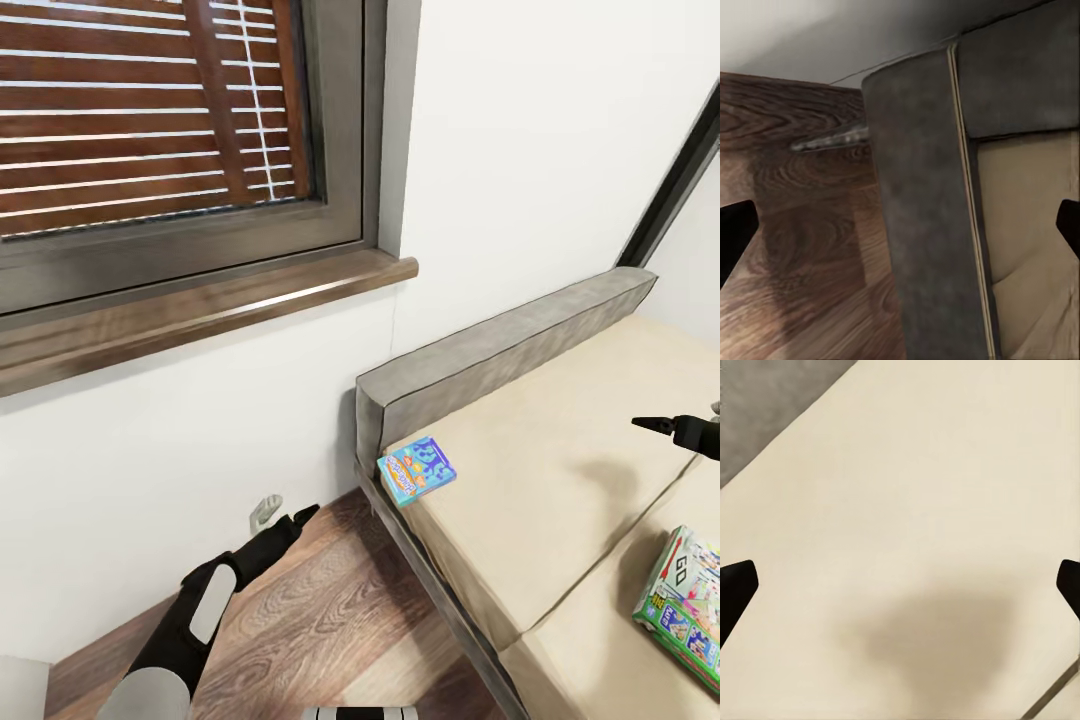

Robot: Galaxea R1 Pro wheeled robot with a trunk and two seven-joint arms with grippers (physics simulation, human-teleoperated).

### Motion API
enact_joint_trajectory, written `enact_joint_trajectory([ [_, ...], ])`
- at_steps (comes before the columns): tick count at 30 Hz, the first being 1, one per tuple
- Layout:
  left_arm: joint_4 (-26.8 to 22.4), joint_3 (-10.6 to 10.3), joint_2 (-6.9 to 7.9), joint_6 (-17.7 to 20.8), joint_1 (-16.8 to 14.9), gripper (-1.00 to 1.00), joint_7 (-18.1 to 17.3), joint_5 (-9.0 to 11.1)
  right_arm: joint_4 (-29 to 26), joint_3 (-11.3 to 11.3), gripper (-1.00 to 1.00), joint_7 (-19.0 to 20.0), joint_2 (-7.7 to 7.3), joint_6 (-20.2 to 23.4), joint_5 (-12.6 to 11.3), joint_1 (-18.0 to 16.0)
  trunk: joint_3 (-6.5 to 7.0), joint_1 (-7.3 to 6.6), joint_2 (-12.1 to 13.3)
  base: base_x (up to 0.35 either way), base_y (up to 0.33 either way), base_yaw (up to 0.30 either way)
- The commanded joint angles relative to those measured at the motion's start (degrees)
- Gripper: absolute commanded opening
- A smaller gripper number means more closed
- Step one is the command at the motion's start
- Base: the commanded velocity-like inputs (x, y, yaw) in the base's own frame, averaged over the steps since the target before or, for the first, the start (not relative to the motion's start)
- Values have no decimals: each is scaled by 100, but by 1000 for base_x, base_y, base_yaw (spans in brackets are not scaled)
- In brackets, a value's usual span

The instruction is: Put all the toys in the child's room - the three board games (two on the bed and one on the table), the two jigsaw puzzles on the table, and the tennis ball on the table - inside the toy box on the table in the child's room.

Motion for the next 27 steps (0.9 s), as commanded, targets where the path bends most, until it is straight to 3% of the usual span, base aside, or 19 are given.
enact_joint_trajectory([
  [1,2,26,-6,50,-5,100,-19,33,-1,-6,100,-10,0,43,-36,-5,-5,-1,-2,0,0,-19],
  [8,655,46,177,-158,-303,100,-739,409,-94,-7,100,-10,73,43,-29,5,-5,-1,-2,0,0,-9],
  [13,824,47,218,-228,-382,100,-1041,523,-127,-5,100,-10,89,43,-26,34,-5,-1,-2,0,0,-3],
  [27,954,48,233,-251,-446,100,-1288,602,-298,-3,100,-10,101,43,-25,138,-5,-1,-2,0,0,0],
])
